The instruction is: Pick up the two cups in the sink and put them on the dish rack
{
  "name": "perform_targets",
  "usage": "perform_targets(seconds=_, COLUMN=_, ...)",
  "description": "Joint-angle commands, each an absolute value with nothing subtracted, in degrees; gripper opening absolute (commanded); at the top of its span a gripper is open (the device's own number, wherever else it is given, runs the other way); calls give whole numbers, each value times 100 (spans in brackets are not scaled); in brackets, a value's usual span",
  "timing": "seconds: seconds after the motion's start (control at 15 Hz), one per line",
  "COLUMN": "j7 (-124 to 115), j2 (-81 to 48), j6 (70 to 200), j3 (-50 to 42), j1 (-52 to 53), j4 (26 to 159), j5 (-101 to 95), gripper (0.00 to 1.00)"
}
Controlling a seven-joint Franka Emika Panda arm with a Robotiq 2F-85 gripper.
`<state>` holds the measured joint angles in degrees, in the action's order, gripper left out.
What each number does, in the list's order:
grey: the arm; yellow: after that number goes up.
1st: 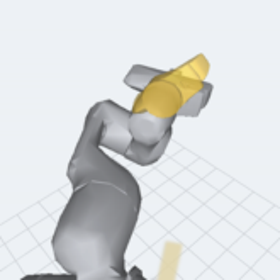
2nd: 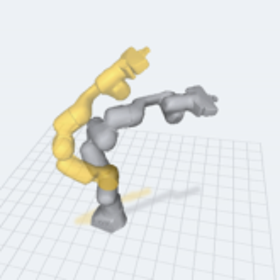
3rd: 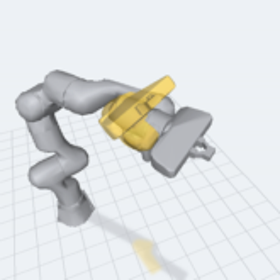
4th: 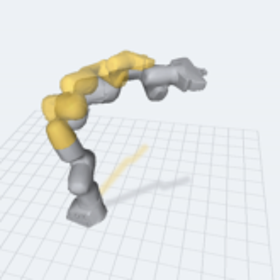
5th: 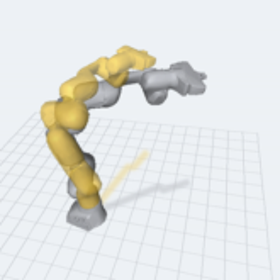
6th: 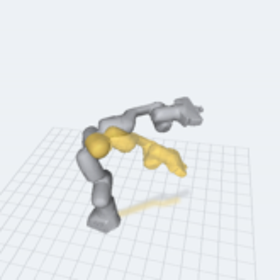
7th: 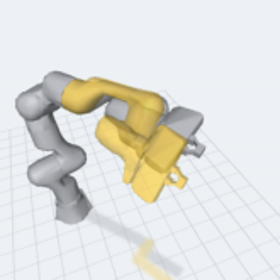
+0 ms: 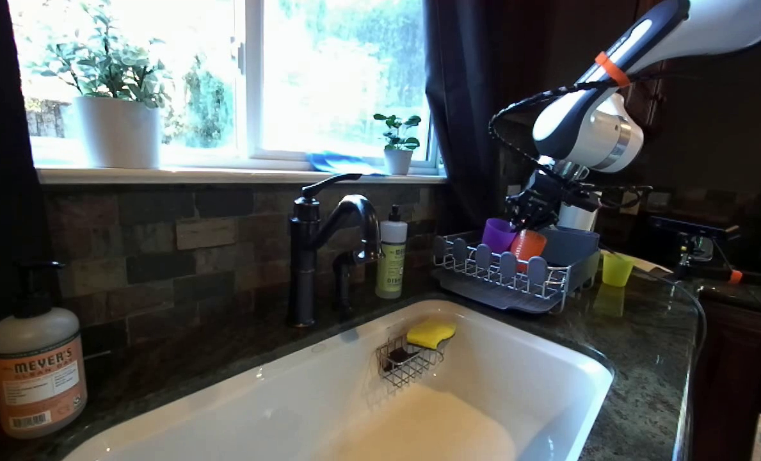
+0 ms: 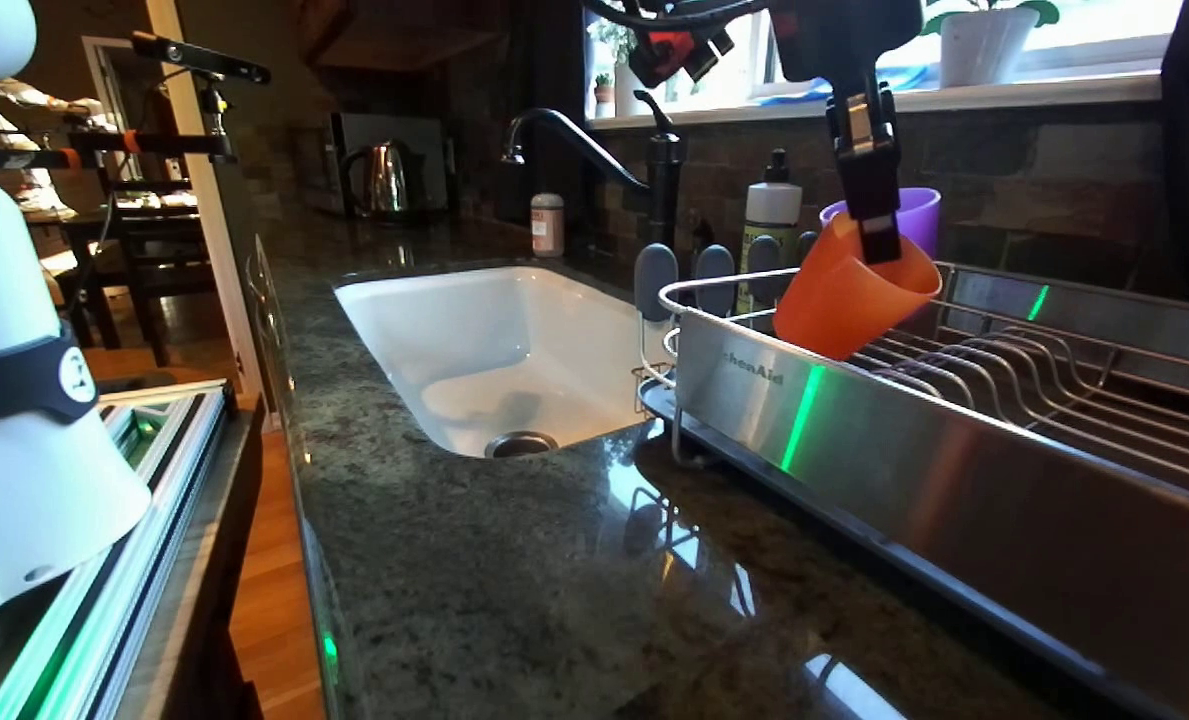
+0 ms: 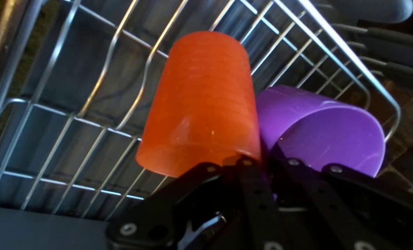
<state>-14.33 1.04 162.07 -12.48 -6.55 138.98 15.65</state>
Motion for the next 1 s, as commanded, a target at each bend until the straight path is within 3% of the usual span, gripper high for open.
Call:
perform_targets(seconds=0.0, j7=-2123, j2=-245, j6=16015, j3=-1165, j1=-833, j4=13659, j5=1043, gripper=3)
perform_targets(seconds=0.13, j7=-2365, j2=-349, j6=15989, j3=-1191, j1=-829, j4=13620, j5=858, gripper=3)
perform_targets(seconds=0.2, j7=-2388, j2=-331, j6=15918, j3=-1179, j1=-813, j4=13610, j5=880, gripper=36)
perform_targets(seconds=0.33, j7=-2497, j2=-73, j6=15914, j3=-1151, j1=-785, j4=13713, j5=738, gripper=42)
perform_targets(seconds=0.53, j7=-3258, j2=518, j6=15934, j3=-1438, j1=-736, j4=13922, j5=-799, gripper=66)
perform_targets(seconds=0.73, j7=-3815, j2=1226, j6=15686, j3=-685, j1=-1460, j4=14070, j5=-2230, gripper=88)
perform_targets(seconds=0.8, j7=-3998, j2=1524, j6=15565, j3=-678, j1=-1213, j4=14313, j5=-2725, gripper=95)
perform_targets(seconds=0.93, j7=-3478, j2=1667, j6=15615, j3=-264, j1=-1112, j4=14650, j5=-2409, gripper=100)
